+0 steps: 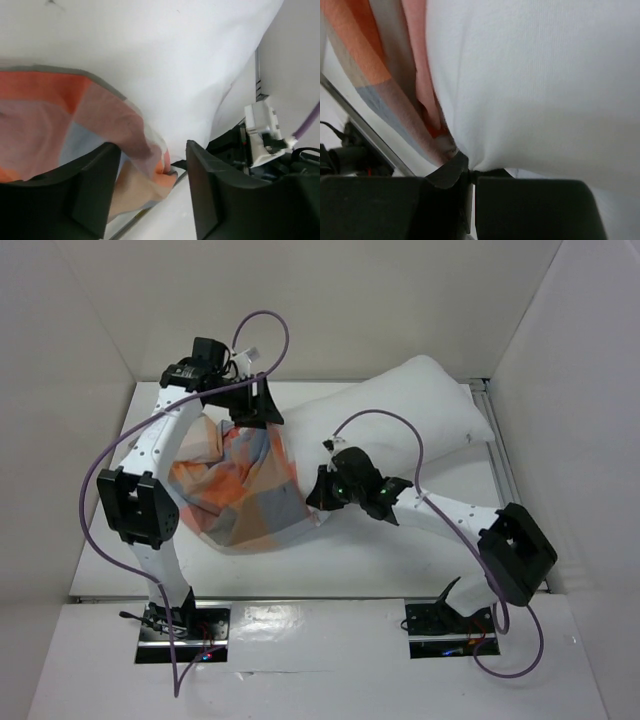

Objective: Put the pillow into the pillowcase

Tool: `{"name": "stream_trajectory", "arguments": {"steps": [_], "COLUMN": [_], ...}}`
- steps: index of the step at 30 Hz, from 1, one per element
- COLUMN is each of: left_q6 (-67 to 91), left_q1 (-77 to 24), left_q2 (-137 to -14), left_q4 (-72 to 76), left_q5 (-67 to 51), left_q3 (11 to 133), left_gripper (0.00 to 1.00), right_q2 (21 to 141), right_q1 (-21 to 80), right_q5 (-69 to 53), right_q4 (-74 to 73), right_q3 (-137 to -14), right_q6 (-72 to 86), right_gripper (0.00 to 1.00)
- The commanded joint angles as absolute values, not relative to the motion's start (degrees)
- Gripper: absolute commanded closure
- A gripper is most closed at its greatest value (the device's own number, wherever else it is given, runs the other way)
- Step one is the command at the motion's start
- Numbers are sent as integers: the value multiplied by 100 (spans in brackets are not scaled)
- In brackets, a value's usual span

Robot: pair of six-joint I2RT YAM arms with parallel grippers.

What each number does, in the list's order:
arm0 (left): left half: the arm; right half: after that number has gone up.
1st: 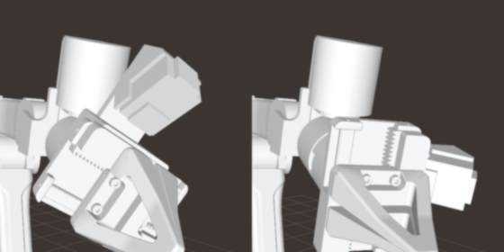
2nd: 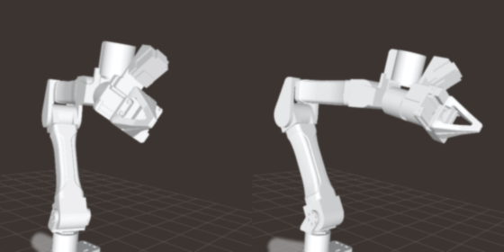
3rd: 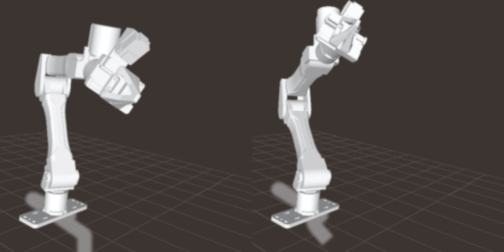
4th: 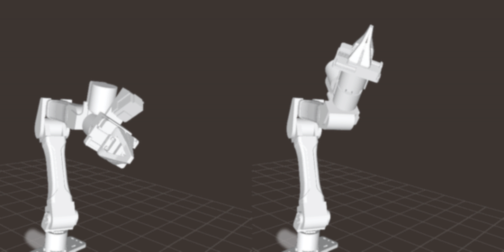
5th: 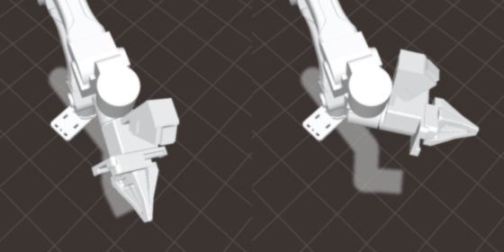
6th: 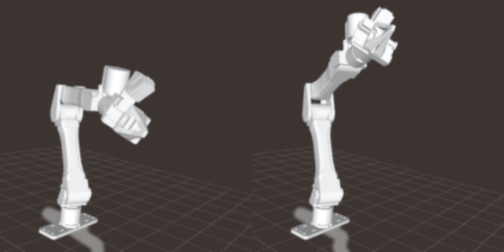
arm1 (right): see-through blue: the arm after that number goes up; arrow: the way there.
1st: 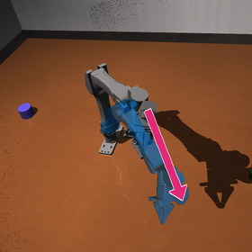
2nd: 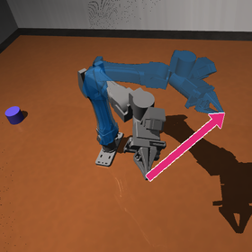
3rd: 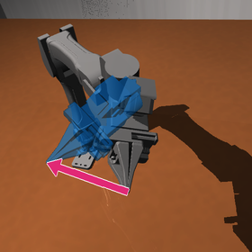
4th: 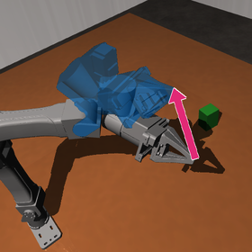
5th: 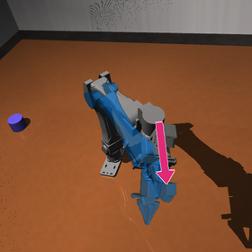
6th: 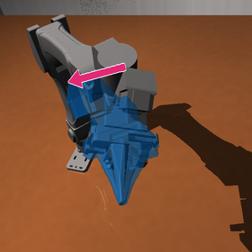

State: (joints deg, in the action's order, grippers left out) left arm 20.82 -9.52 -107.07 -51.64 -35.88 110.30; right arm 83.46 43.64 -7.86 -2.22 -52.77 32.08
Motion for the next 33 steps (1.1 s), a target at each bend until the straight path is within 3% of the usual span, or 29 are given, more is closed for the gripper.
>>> {"name": "stream_trajectory", "arguments": {"steps": [1, 3, 7, 9, 12, 20, 23, 28, 29, 33], "left_q6": [1978, 2030, 2232, 2294, 2355, 2408, 2356, 2294, 2294, 2416], "left_q1": [-896, -774, -773, -773, -773, -721, -782, -782, -782, -782], "left_q2": [-10406, -10327, -10274, -10397, -10397, -11081, -11250, -11452, -11452, -11574], "left_q4": [-4966, -4966, -5368, -5510, -5423, -4878, -4774, -4641, -4719, -4720], "left_q5": [-3464, -3087, -1463, -880, -1036, -2127, -2144, -2285, -2285, -2575], "left_q3": [11039, 11039, 11101, 11048, 10706, 10669, 10749, 11240, 11389, 12040], "left_gripper": [30, 27, 37, 37, 28, 26, 38, 94, 100, 100], "right_q2": [8490, 8682, 8675, 8675, 8622, 8622, 8622, 8622, 8622, 8561], "right_q1": [4675, 4676, 4729, 4729, 4729, 4729, 4729, 4781, 4781, 4781], "right_q5": [-773, -773, -721, -650, -527, -475, -414, -352, -352, -352], "right_q4": [-176, -114, 78, 79, 0, -105, -158, -211, -211, -150], "right_q3": [-5081, -5027, -4712, -4589, -4588, -4588, -4588, -4588, -4588, -4588], "right_q6": [3208, 3261, 3375, 3375, 3375, 3375, 3375, 3375, 3375, 3375], "right_gripper": [100, 100, 100, 100, 100, 100, 100, 100, 100, 100]}}
